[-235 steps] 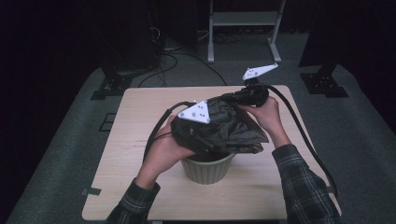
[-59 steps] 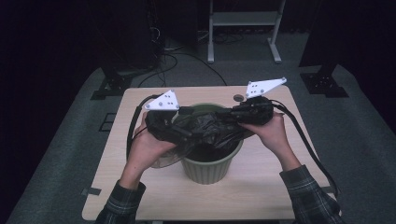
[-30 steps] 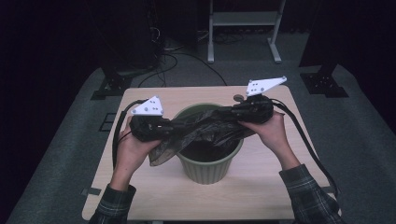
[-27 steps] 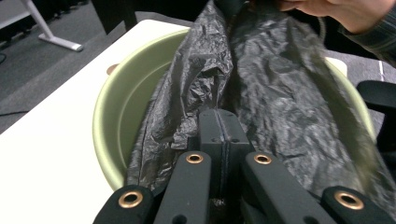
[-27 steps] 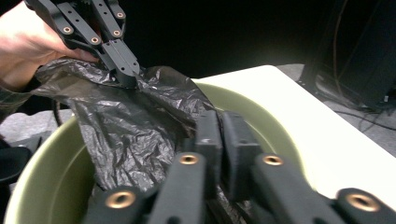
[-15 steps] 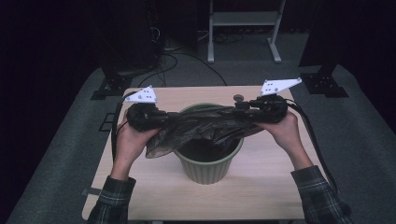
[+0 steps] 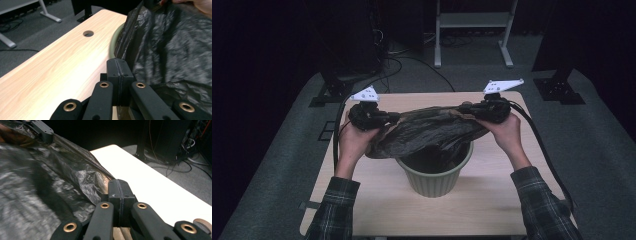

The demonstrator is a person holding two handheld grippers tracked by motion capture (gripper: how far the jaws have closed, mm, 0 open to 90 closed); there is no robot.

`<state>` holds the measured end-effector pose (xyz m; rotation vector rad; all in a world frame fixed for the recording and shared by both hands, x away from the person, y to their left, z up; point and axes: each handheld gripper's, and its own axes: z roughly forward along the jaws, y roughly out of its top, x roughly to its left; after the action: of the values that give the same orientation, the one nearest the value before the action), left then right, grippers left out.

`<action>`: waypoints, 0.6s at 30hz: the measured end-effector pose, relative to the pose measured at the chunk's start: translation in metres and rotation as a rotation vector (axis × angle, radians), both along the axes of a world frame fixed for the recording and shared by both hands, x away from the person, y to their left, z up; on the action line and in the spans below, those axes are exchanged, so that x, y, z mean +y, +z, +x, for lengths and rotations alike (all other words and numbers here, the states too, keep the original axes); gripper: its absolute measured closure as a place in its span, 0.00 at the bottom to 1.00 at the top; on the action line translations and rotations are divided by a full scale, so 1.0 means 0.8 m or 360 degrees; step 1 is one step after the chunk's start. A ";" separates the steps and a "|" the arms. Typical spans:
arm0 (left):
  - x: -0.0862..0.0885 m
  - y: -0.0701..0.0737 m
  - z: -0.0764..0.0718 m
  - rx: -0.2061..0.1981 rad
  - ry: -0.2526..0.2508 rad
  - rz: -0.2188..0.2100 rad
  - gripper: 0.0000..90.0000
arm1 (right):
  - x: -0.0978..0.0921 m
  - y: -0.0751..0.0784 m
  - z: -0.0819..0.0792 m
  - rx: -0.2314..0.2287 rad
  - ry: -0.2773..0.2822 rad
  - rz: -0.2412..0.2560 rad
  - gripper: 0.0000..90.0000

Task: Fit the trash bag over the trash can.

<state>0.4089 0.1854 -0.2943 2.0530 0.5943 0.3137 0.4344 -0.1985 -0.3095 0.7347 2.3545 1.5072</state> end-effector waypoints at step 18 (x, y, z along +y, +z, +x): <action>0.002 -0.059 0.012 0.0143 0.0091 0.0195 1.00 | 0.026 -0.054 0.021 0.0207 -0.0014 -0.0186 1.00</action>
<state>0.4182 0.1866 -0.3412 2.1797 0.7051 0.2989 0.4516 -0.1776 -0.3523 0.8363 2.5057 1.3425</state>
